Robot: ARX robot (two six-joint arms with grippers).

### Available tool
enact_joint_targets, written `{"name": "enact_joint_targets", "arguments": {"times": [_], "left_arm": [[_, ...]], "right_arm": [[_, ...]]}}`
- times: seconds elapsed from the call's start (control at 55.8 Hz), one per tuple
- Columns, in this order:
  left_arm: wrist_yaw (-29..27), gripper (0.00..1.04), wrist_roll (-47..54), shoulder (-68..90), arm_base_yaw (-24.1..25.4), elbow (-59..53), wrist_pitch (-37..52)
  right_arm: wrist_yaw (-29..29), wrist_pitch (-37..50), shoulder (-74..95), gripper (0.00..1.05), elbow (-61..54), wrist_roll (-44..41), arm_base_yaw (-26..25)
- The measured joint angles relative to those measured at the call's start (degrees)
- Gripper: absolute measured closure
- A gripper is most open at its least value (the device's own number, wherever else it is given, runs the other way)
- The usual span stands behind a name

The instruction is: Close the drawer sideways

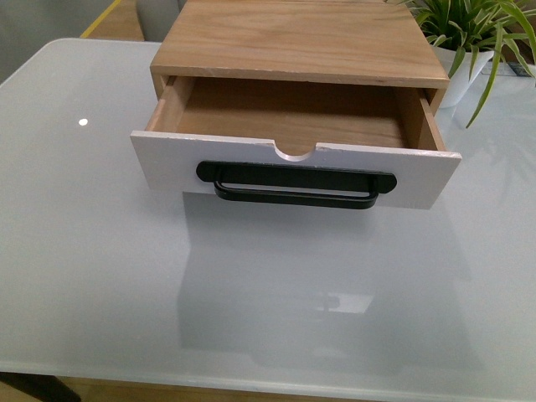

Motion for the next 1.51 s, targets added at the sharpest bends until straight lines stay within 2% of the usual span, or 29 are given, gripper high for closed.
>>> {"name": "enact_joint_targets", "arguments": {"times": [0.663, 0.735, 0.807, 0.843, 0.896, 0.986, 1.094, 1.147, 1.219, 1.38, 1.506], "left_arm": [[0.52, 0.09, 0.28, 0.22, 0.11, 0.11, -0.39], [9.14, 0.09, 5.99, 8.55, 1.25, 5.99, -15.41], [11.19, 0.09, 8.96, 14.58, -0.24, 7.58, -18.56], [11.65, 0.09, 10.56, 17.25, -1.70, 7.76, -17.59], [13.05, 0.09, 12.66, 21.97, -5.35, 8.74, -14.71], [16.44, 0.09, 15.37, 29.81, -9.07, 9.55, -6.40], [19.41, 0.09, 20.15, 44.65, -10.56, 11.28, 6.49], [23.26, 0.09, 23.67, 53.53, -11.19, 13.16, 13.03], [25.57, 0.09, 28.06, 61.57, -11.96, 15.10, 16.83], [28.55, 0.09, 37.24, 77.79, -13.35, 20.79, 19.93], [29.48, 0.09, 40.59, 85.37, -14.49, 24.63, 21.62]], "right_arm": [[0.00, 0.00, 0.00, 0.09, 0.00, 0.00, 0.00], [-0.02, -0.02, 0.00, 0.09, 0.02, -0.02, 0.00], [5.77, -6.95, 4.50, 0.09, 2.62, -3.91, 2.01], [7.93, -7.19, 10.12, 0.09, 3.54, -7.23, 3.30], [10.36, -1.38, 20.74, 0.09, 3.52, -13.70, 6.14], [10.14, 9.92, 34.29, 0.09, 4.46, -21.59, 8.92], [7.69, 19.89, 51.08, 0.09, 8.48, -29.90, 12.07], [5.68, 21.31, 58.69, 0.09, 11.17, -34.29, 13.49], [3.26, 20.68, 64.48, 0.09, 13.53, -39.32, 14.58], [-1.62, 17.59, 73.42, 0.09, 18.51, -50.31, 15.17], [-2.67, 16.72, 78.23, 0.09, 21.90, -56.30, 15.21]]}}
